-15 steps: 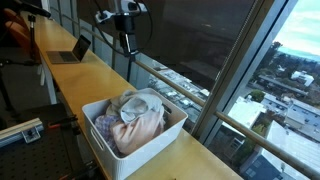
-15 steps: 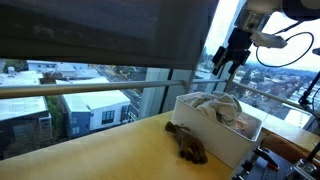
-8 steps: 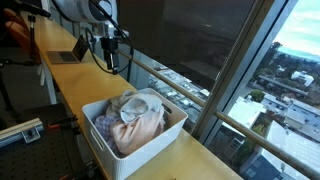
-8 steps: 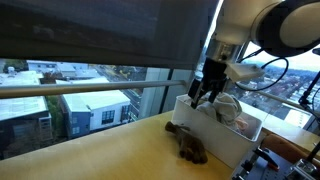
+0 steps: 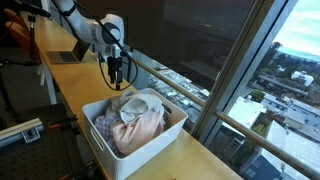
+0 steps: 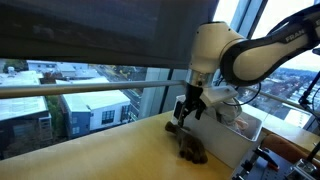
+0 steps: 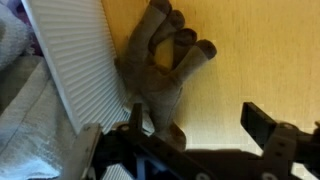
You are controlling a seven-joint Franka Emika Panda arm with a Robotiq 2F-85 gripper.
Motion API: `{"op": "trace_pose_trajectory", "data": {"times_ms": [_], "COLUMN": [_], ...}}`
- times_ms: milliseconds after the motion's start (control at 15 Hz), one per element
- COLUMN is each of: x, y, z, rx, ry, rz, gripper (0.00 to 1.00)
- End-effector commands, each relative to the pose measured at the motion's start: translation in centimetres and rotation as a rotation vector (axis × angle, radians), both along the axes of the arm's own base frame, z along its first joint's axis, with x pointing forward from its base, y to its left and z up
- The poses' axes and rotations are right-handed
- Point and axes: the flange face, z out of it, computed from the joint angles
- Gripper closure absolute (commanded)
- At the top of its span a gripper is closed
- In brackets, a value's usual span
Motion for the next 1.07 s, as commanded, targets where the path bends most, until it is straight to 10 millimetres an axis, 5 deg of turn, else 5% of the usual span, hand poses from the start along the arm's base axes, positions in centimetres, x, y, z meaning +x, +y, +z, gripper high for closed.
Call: {"op": "trace_pose_trajectory", "data": {"times_ms": [0, 333, 667, 800, 1000], "x": [2.0, 2.9, 2.9, 2.6, 2.5], "y": [-1.1, -1.8, -1.3, -1.6, -1.9], "z": [-4.0, -9.7, -13.1, -13.8, -13.0], "rx": [-0.031, -0.067, -0.085, -0.082, -0.062], "ry": [0.026, 0.087, 0.120, 0.132, 0.136], "rz": [0.012, 0.011, 0.031, 0.032, 0.029], "gripper": [0.00, 0.00, 0.00, 0.28, 0.50]}}
